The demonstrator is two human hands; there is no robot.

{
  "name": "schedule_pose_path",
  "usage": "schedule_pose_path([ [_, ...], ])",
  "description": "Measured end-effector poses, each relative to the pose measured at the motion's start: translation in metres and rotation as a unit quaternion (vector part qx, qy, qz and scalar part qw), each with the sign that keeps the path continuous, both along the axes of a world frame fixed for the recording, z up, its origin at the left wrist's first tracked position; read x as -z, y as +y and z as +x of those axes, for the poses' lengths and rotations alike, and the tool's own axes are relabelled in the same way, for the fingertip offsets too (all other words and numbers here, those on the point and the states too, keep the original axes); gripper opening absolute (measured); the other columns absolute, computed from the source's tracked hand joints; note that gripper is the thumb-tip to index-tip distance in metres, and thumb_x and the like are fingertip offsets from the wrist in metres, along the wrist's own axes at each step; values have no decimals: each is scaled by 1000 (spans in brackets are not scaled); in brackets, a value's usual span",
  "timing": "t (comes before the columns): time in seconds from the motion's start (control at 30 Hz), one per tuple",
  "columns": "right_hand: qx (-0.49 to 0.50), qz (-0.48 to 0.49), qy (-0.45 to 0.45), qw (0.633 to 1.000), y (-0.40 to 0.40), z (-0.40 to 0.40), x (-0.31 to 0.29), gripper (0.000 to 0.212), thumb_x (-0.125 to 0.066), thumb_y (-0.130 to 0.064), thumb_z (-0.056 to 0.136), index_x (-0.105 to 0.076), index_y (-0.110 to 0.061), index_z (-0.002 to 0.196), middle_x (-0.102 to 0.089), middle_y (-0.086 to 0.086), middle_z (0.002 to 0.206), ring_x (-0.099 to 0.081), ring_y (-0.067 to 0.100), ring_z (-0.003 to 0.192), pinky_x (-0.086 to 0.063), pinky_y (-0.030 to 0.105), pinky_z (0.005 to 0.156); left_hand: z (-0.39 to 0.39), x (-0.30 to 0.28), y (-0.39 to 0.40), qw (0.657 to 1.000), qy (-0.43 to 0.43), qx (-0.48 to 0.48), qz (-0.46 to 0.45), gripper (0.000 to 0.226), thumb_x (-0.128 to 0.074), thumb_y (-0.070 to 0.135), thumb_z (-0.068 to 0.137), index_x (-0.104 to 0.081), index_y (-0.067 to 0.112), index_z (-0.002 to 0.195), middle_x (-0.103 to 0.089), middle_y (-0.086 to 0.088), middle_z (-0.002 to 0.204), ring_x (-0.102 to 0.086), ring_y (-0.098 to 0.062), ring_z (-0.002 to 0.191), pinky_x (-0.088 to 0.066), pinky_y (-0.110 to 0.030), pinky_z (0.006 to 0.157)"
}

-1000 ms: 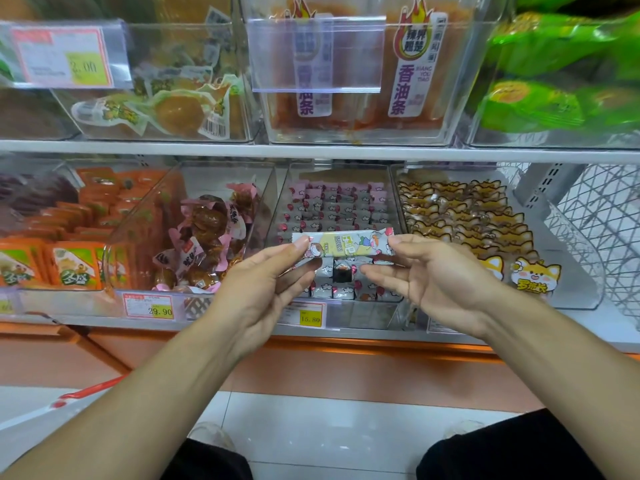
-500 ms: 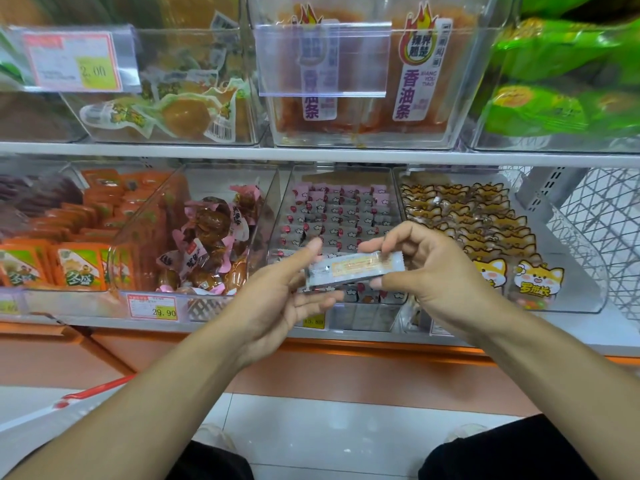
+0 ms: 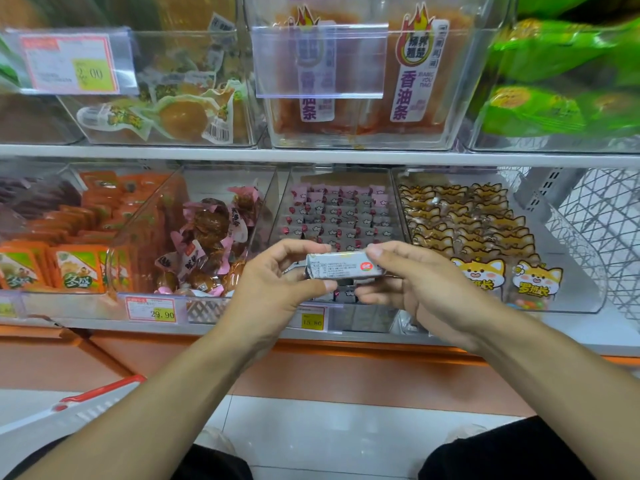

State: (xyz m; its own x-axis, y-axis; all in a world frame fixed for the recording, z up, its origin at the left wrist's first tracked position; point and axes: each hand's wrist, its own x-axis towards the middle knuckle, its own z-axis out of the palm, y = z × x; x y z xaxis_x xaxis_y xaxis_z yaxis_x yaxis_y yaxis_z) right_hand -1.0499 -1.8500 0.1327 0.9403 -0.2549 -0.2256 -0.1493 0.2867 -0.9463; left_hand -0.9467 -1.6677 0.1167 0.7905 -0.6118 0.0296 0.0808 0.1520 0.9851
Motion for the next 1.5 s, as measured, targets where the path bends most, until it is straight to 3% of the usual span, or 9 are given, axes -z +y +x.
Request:
schedule_pose_path([
  [0.13, -5, 21, -28, 999, -2, 0, 0, 33, -74, -21, 76, -71, -7, 107, -75, 15, 100, -73, 26, 87, -63, 33, 80, -1, -2, -2, 995, 98, 8, -6, 60, -87, 21, 61, -67, 12, 117, -75, -6, 113, -73, -22, 103, -61, -31, 81],
  [0.27, -9, 17, -41, 999, -1, -1, 3, 23, -73, 0, 82, -73, -8, 104, -74, 17, 106, -74, 28, 93, -60, 30, 80, -1, -3, -4, 993, 112, -28, 17, 52, -81, 20, 64, -67, 8, 113, -77, -11, 102, -73, -18, 90, -61, -24, 75],
  [0.43, 40, 43, -49, 997, 2, 2, 2, 52, -79, -4, 71, -58, -5, 119, -76, 18, 107, -75, 29, 99, -61, 32, 82, 0, -4, -3, 998, 47, -51, 14, 49, -85, 17, 59, -70, 12, 105, -77, -7, 101, -73, -18, 95, -58, -24, 76],
  [0.53, 120, 8, -83, 989, 2, 6, -3, 39, -77, 1, 79, -57, -5, 113, -78, 11, 101, -75, 25, 96, -61, 28, 78, -1, -1, -5, 992, -56, -91, 60, 39, -87, 14, 71, -70, 17, 106, -76, 0, 100, -73, -12, 95, -57, -19, 75],
  [0.73, 159, -320, -135, 924, -11, 18, -16, 29, -81, -12, 85, -63, -28, 100, -75, -8, 97, -72, 2, 87, -57, 18, 75, 3, 18, -4, 845, -410, -89, 332, 51, -73, 38, 89, -56, 26, 136, -58, 10, 134, -47, -5, 125, -34, -22, 106],
  [0.97, 22, -558, -20, 829, -5, 31, -1, 27, -81, -23, 84, -59, -35, 90, -66, -14, 80, -63, -3, 70, -43, 13, 56, 2, 36, -3, 740, -510, 15, 438, 85, -54, 64, 92, -26, 17, 157, -26, 0, 164, -9, -20, 153, 1, -32, 122],
  [1.2, -75, -703, 58, 705, 2, 50, 12, 15, -67, -27, 95, -77, -23, 105, -71, -4, 104, -60, 14, 93, -44, 25, 78, 1, 38, -1, 709, -534, 18, 460, 87, -57, 63, 90, -23, 20, 158, -21, 0, 165, -2, -22, 154, 10, -31, 117],
  [1.33, -68, -713, 63, 695, 6, 59, 10, 18, -66, -37, 95, -80, -26, 98, -75, -5, 94, -66, 15, 88, -46, 25, 74, -3, 37, 2, 683, -553, 9, 478, 89, -57, 61, 90, -19, 20, 159, -20, -1, 166, -2, -24, 154, 8, -33, 118],
  [1.5, -65, -719, 26, 691, 14, 73, 13, 31, -68, -42, 93, -72, -27, 120, -72, 0, 114, -64, 21, 108, -52, 36, 91, -9, 35, 3, 698, -544, -16, 466, 81, -59, 55, 91, -30, 17, 156, -34, 2, 160, -14, -20, 153, -6, -33, 125],
])
